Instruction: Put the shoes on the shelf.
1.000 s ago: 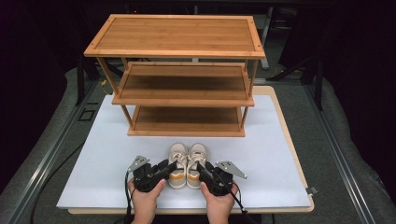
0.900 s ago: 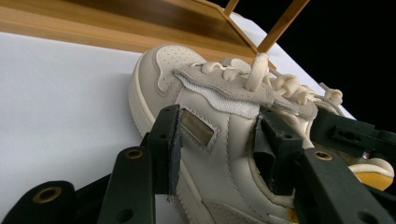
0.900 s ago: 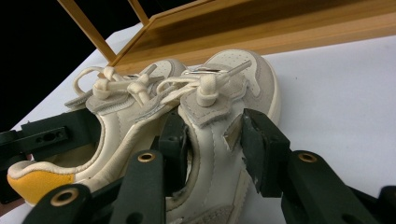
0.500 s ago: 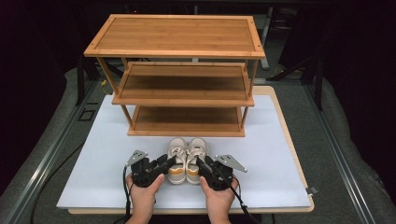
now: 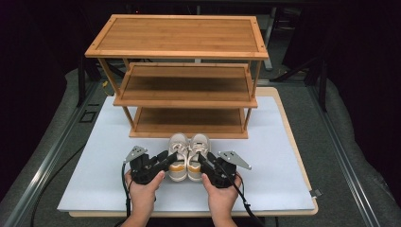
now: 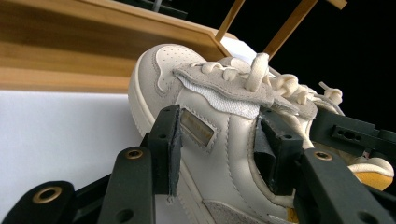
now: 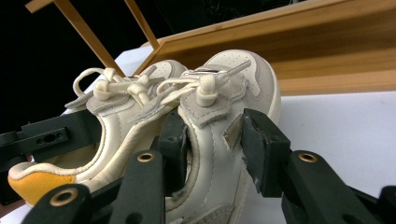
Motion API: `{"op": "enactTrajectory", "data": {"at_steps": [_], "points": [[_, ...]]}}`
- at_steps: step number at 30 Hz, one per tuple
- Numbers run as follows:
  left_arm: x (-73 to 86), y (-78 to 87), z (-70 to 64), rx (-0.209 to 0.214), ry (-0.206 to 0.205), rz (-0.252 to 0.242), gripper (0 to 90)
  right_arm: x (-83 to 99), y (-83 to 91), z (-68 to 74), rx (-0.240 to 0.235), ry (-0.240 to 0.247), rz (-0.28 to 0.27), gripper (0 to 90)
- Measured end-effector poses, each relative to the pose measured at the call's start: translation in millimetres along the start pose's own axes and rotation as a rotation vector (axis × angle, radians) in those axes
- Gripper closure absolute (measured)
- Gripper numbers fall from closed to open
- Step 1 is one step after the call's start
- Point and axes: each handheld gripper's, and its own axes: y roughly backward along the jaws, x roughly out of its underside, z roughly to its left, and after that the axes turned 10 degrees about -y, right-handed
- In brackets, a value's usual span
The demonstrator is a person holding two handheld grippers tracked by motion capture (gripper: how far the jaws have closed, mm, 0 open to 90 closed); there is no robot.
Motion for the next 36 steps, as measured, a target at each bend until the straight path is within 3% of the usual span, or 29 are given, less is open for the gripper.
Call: {"op": "enactTrajectory", "data": {"at_steps": [13,16,17,21,30,36], "points": [[-24.6,6.8,-4.8,0.01,-0.003,-0.011,55.0,-21.1,7.9,10.1,-0.012,-0.011,-0.018,61.6],[-32.0,10.0,-6.9,0.004,-0.019,-0.012,55.0,-26.4,11.0,13.8,-0.028,-0.001,-0.001,61.6],[-34.2,10.9,-7.1,0.004,-0.022,-0.014,55.0,-27.3,10.4,16.0,-0.016,-0.002,-0.023,61.6],[-43.0,13.9,-8.8,0.007,-0.026,-0.023,54.9,-34.6,13.9,23.0,-0.007,0.014,-0.026,61.6],[-59.6,18.2,-10.1,0.015,-0.028,-0.046,55.0,-52.1,18.3,34.3,-0.004,0.05,-0.036,61.6],[-69.1,20.6,-7.9,0.023,-0.016,-0.057,54.9,-59.9,18.4,39.3,-0.015,0.043,-0.046,61.5]]}}
